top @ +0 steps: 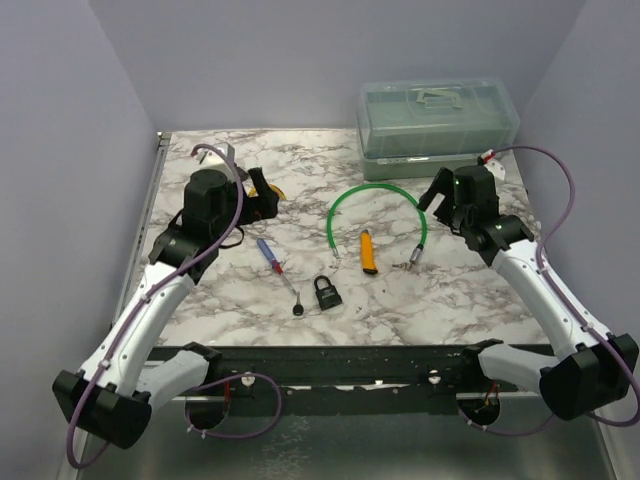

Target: Unlock with the key

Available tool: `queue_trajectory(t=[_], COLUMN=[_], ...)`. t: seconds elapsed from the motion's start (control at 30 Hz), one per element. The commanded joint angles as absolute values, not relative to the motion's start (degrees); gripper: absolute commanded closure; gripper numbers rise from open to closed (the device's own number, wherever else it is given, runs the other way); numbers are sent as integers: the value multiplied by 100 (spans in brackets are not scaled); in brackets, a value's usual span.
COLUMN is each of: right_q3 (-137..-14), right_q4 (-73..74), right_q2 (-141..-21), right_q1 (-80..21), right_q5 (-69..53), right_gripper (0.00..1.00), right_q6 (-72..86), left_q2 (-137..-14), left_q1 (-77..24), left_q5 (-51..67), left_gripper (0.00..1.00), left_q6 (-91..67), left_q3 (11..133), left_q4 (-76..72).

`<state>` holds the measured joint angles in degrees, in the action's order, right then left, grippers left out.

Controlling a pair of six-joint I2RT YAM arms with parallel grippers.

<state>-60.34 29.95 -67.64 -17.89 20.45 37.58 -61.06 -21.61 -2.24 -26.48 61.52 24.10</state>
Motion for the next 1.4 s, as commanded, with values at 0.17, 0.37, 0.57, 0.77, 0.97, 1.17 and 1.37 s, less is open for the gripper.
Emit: queue_trajectory(t=[0.17, 0.37, 0.57, 0.77, 0.97, 1.17, 1.37], right_q3=[-5550, -5381, -5057, -5322, -5839, -6154, -6608], right_q4=[2505, 2583, 2498, 2618, 2849, 2826, 3166], right_q2=[-6303, -6319, -6527, -7322, -8383, -9061, -9745], right_q1=[-1767, -1769, -2153, -3514, -4392, -5109, -5554], right_q5=[707, 75, -420, 280, 611, 663, 942], right_gripper=[0, 0, 0, 0, 0, 0, 1], right_q6=[3086, 3225, 3837, 4226, 4527, 4603, 4658], left_q2=[-4865, -5327, -5677, -5687, -5636, -5614, -5633], left_q1=[-2136, -2087, -1802, -1732, -1715, -1716, -1715], left_q5=[-2341, -2126, -1444, -1252, -1248, -1075, -905], left_gripper=[1, 1, 1, 1, 3, 3, 4], left_q6=[-2230, -2064, -2085, -2057, -2035, -2061, -2096], left_q3=[5020, 5079, 5154, 5108, 5077, 5034, 5036], left_q4=[2715, 2680, 2685, 2688, 2713, 2708, 2711])
